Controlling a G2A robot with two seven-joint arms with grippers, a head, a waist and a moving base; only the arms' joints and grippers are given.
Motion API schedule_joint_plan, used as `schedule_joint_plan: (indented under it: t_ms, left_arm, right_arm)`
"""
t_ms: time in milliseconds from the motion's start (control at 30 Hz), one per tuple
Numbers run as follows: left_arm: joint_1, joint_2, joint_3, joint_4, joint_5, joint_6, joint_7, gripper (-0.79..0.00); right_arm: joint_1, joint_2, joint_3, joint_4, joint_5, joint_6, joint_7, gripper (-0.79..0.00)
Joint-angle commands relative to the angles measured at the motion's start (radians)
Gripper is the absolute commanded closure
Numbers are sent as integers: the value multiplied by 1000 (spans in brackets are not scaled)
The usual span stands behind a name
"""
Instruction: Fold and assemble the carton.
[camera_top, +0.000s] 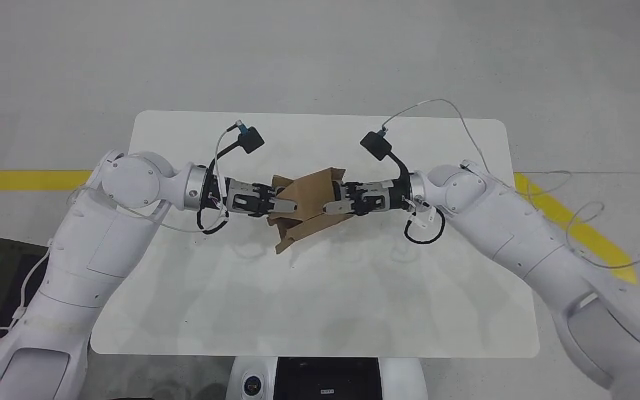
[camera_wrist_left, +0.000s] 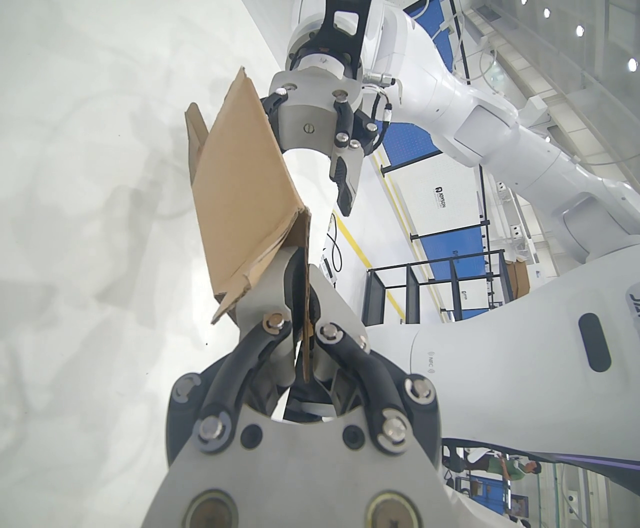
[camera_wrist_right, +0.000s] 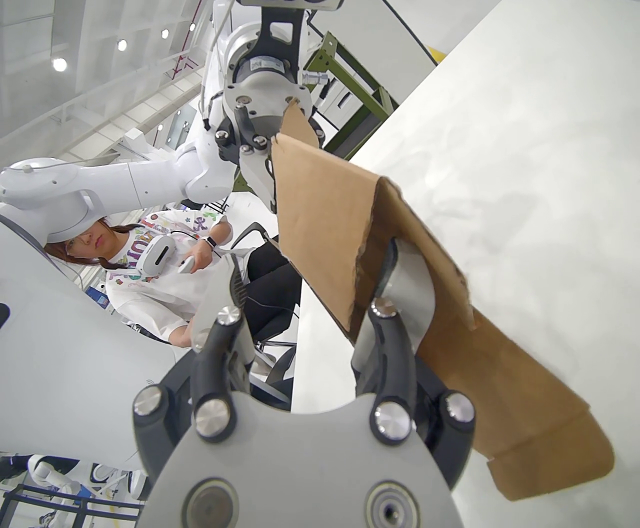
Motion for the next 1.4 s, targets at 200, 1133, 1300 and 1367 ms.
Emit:
schedule_joint_plan:
  t_ms: [200,1133,1300,1367]
  left_arm:
    - [3,1,-2,-3,1,-1,-2,0]
    - [11,5,-3,-8,7,5,-2,0]
    - [11,4,1,-9,6,11,4,-369]
    - [11,4,3,-8,2,13,6,-770]
  right_arm:
    - [3,-16,11,8,10,14,14,-372]
    - [39,-46,-28,30,22,22,22,-55]
    - [43,-45,-37,28,27,21,22,0]
    - [45,-43,-37,29,31,21,21,0]
